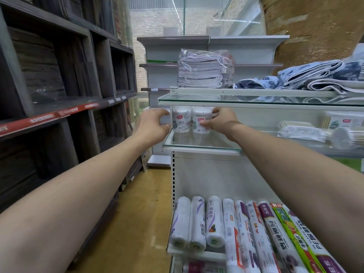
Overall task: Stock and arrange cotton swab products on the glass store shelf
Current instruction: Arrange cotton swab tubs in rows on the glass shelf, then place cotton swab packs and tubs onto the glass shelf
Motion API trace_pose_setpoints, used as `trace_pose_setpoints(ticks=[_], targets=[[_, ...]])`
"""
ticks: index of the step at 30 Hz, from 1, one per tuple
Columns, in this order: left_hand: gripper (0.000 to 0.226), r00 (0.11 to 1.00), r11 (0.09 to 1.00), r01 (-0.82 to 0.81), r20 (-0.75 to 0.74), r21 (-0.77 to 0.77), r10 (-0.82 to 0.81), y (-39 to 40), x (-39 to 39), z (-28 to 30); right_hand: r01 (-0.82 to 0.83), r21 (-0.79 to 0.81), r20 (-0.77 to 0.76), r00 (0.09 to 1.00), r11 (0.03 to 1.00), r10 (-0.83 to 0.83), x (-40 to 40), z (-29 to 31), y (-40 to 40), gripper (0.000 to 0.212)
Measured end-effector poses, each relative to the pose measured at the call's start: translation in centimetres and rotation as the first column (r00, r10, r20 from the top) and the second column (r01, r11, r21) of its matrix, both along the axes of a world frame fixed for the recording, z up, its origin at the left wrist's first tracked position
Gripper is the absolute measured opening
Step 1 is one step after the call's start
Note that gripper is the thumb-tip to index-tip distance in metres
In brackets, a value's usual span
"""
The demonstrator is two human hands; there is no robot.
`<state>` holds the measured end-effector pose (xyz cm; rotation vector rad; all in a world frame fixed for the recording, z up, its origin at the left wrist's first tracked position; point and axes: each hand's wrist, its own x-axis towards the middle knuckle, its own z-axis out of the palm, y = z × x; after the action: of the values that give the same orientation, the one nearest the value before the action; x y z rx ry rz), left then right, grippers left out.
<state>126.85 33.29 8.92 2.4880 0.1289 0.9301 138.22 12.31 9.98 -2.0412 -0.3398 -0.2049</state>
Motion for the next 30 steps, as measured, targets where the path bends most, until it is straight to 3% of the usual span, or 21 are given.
trace_pose_setpoints(ticks=[2,6,9,14,19,23,30], targets=[[0.046,1.0,1.0,-0.005,-0.005,0.007,0.005,0.1,0.2,0.0,-0.005,-0.001,0.004,1.0,1.0,0.005,-0.1,0.0,0.2,0.07],[0.048,1.0,1.0,-0.01,-0.007,0.029,0.01,0.3,0.6,0.0,0.005,-0.023,0.006,1.0,1.0,-0.005,0.2,-0.1,0.4,0.049],[0.047,1.0,0.999,-0.003,0.003,0.046,0.003,0.2,0.4,-0.1,0.008,-0.064,0.012,1.0,0.998,-0.008,-0.8,0.2,0.4,0.069],[0.041,0.999,0.998,0.041,0.03,0.041,-0.042,-0.7,0.0,0.1,0.067,-0.183,0.024,0.998,0.981,-0.064,-2.7,1.7,-1.6,0.078],[0.04,0.996,0.996,0.084,0.019,0.007,-0.084,-3.7,0.1,0.5,0.172,-0.448,0.167,0.98,0.877,-0.107,-5.7,2.6,-5.6,0.066],[0.039,0.991,0.99,0.132,0.001,-0.042,-0.132,-7.2,0.4,0.6,0.257,-0.515,0.278,0.953,0.818,-0.124,-7.0,2.2,-9.8,0.068],[0.044,0.99,0.986,0.14,-0.002,0.09,-0.14,-14.2,0.4,0.4,0.452,-0.625,0.358,0.89,0.637,-0.281,-8.4,2.0,-18.7,0.061]])
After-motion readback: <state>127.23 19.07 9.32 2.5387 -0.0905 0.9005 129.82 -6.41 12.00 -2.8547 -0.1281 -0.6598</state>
